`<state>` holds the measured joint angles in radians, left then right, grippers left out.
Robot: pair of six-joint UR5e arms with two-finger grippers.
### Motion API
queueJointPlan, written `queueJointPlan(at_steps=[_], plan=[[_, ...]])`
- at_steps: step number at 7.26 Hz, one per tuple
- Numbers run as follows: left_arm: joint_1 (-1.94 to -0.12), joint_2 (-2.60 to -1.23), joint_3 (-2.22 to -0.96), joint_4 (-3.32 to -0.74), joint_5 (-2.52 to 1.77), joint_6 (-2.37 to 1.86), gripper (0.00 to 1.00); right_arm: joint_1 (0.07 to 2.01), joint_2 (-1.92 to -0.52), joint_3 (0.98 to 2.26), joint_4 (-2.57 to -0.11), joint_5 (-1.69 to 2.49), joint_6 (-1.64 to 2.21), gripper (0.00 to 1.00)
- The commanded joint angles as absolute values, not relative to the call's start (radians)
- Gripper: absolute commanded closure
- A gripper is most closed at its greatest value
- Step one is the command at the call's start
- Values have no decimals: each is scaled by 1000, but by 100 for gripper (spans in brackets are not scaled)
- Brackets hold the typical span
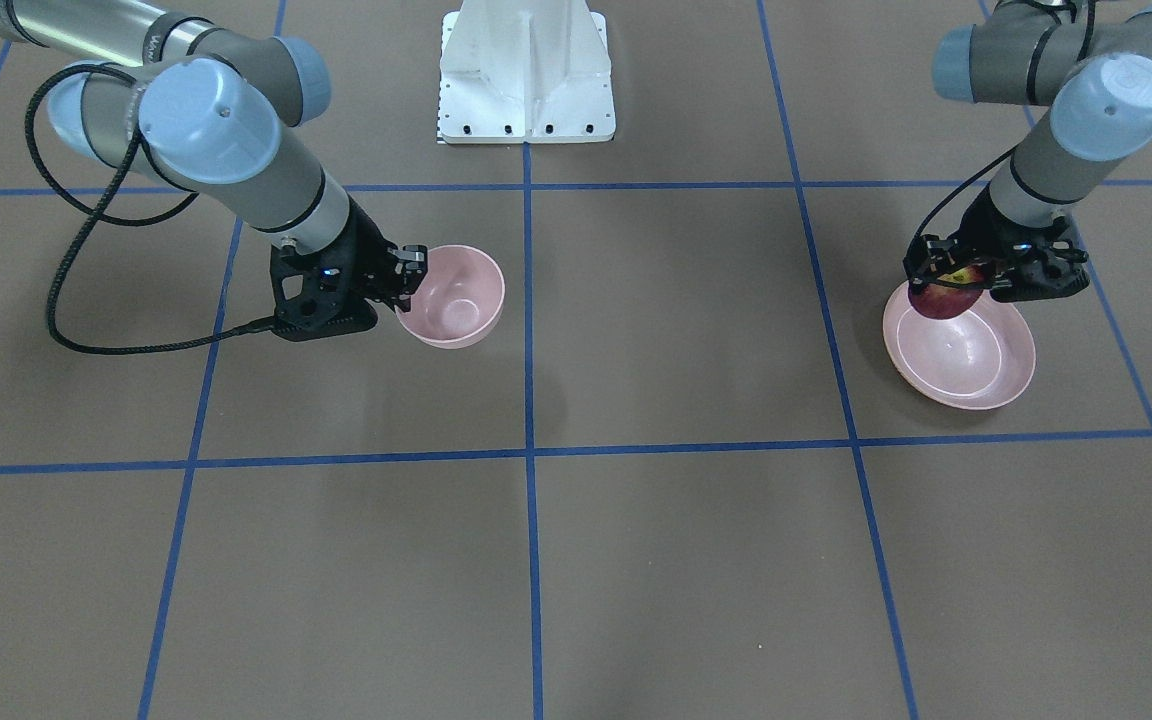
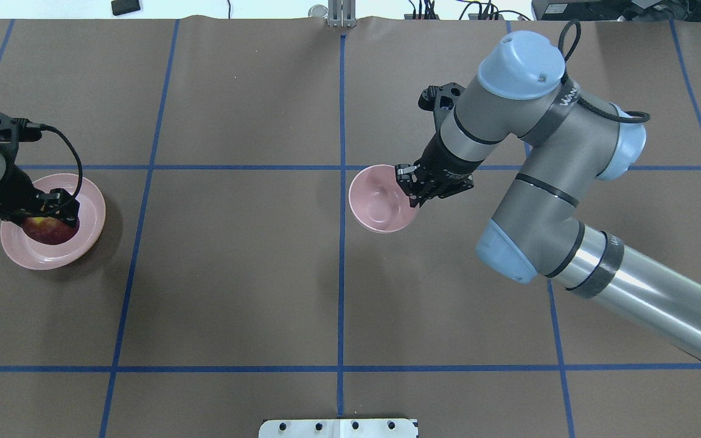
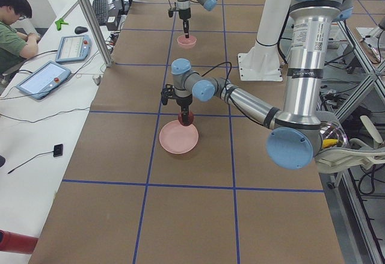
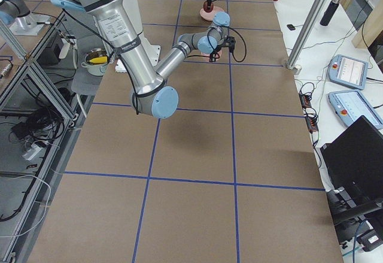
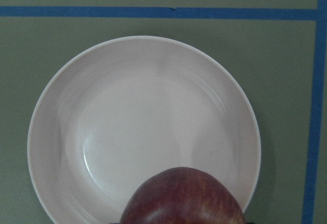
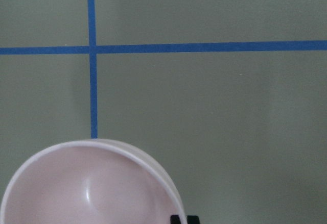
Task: Move apple from plate to bowl
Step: 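Slide the bowl to table center with right gripper while left gripper reaches apple, then release the bowl with right gripper while left gripper grasps and lifts the apple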
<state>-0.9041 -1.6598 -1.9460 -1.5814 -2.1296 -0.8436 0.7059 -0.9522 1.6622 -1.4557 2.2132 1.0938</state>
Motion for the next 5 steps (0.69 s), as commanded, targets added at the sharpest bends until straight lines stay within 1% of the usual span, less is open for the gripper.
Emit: queueJointPlan(at_steps=[1, 3, 5], plan=[[-904, -1733, -1988, -1465, -2131, -851, 100, 670, -806, 1480, -1454, 2169, 1100, 100], [-903, -1753, -1987, -1462, -2132, -854, 100, 670, -714, 1352, -1448, 2155, 1095, 100], [-902, -1762, -1983, -1462, -2132, -854, 100, 670, -713, 1313, -1443, 2128, 1083, 100]])
